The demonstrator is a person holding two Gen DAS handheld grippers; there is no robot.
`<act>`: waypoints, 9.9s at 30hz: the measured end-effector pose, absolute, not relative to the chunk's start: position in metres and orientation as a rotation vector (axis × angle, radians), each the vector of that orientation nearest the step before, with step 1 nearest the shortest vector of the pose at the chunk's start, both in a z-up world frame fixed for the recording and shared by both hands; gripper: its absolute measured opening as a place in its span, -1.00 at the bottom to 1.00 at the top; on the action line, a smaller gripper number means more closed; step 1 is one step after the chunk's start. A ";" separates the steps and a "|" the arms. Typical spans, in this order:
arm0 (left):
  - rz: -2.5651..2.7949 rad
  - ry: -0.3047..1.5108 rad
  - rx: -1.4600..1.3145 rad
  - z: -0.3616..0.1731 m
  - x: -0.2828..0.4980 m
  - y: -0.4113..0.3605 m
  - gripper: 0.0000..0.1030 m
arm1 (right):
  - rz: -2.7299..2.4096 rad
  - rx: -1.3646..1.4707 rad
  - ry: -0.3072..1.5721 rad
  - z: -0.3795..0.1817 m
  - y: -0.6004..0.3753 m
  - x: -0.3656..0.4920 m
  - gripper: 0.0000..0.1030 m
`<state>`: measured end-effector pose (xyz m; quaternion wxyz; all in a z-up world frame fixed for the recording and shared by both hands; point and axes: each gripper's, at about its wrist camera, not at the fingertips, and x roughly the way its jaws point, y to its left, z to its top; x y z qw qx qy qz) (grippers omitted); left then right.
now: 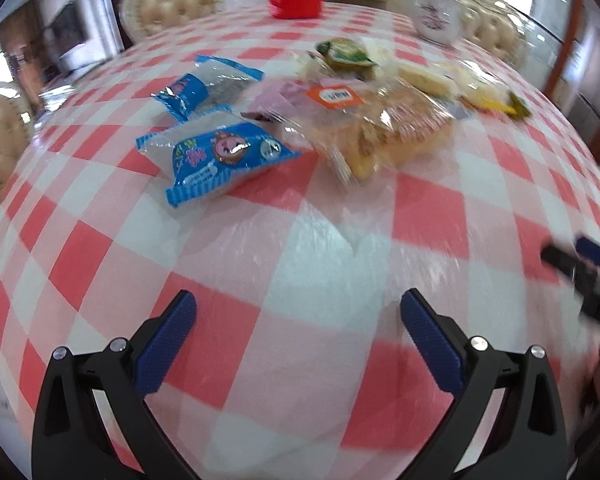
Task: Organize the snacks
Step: 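Grasp the blue pig-print snack bag with the left gripper while the right grasps the orange-label bread bag, then carry both bags off the table and release them into the purple-rimmed container, then grasp a second blue pig-print bag with the left gripper while the right grasps the green packet, then carry both snacks off the table and release them into the purple-rimmed container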
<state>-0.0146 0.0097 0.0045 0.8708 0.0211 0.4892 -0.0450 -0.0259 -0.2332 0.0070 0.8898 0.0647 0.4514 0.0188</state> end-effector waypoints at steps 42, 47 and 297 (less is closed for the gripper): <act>0.008 0.963 0.017 0.018 0.089 0.053 0.97 | 0.123 0.227 0.814 0.027 -0.268 -0.044 0.71; -0.198 0.938 0.207 0.024 0.089 0.044 0.97 | 0.179 0.271 0.909 0.010 -0.256 -0.022 0.71; 0.024 0.942 0.087 0.037 -0.099 0.099 0.13 | 0.552 0.347 0.780 0.022 -0.133 -0.046 -0.25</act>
